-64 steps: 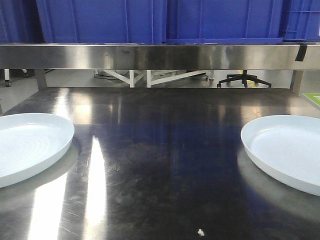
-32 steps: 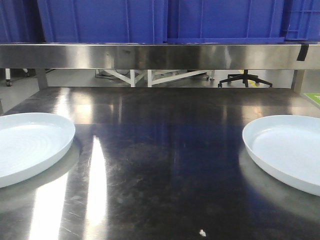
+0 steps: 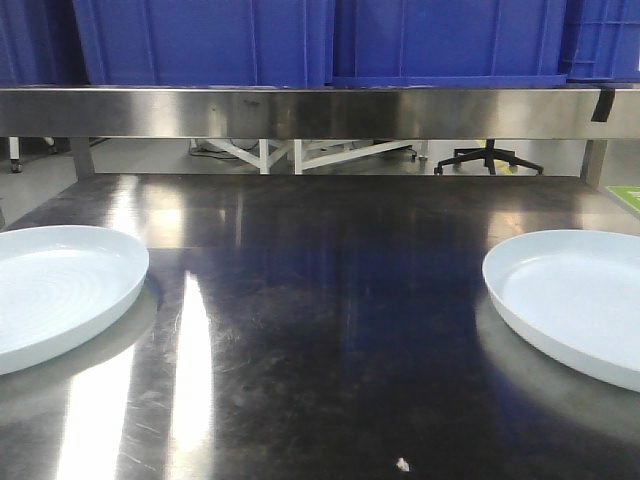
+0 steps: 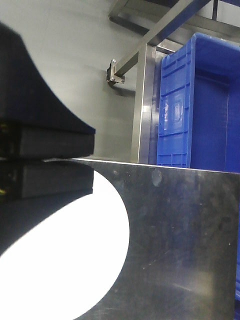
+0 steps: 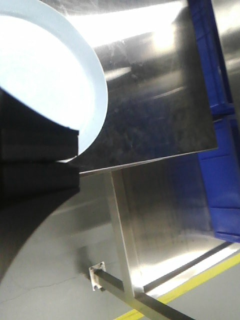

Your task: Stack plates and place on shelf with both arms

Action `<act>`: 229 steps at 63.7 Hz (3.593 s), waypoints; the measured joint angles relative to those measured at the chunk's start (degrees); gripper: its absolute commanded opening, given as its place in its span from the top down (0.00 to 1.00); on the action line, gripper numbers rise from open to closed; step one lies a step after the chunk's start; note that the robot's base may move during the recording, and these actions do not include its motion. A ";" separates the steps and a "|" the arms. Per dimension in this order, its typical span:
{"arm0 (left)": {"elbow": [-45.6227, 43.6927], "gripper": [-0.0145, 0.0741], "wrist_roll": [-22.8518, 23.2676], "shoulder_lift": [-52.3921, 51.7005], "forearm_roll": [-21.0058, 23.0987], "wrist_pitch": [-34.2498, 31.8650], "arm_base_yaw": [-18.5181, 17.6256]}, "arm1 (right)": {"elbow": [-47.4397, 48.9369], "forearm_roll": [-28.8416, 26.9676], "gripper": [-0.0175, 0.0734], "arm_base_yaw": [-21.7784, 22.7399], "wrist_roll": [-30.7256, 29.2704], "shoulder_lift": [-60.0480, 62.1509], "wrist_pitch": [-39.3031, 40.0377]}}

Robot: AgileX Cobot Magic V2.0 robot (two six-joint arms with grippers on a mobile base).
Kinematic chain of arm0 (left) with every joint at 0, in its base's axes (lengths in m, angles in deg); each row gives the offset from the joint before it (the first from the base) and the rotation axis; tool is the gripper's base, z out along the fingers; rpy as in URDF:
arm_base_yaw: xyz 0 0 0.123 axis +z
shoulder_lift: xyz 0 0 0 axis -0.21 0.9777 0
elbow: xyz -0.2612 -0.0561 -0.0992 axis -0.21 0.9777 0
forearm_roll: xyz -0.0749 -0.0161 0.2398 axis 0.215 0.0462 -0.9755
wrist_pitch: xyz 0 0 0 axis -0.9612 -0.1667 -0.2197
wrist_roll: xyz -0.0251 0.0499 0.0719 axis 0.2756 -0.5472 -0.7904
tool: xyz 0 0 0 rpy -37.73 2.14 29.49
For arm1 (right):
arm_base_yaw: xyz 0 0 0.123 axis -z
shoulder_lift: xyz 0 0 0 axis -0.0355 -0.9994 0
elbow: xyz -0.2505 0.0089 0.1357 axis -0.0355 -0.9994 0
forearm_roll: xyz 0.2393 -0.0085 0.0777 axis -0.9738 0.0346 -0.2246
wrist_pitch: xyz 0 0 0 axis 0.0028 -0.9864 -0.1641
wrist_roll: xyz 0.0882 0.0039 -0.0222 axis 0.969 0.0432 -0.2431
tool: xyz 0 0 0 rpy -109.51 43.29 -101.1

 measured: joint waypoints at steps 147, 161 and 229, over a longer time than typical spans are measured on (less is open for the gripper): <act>-0.82 0.71 0.10 35.68 0.96 -8.42 0.00 | 0.36 0.00 0.13 0.00 0.21 -18.87 0.43; -0.82 0.73 0.10 35.00 3.25 -8.39 0.00 | 0.36 0.00 0.13 0.00 0.21 -18.87 0.43; -16.12 0.73 0.10 39.82 14.53 -11.36 -26.61 | 0.48 0.00 0.13 0.00 0.21 -18.87 -0.58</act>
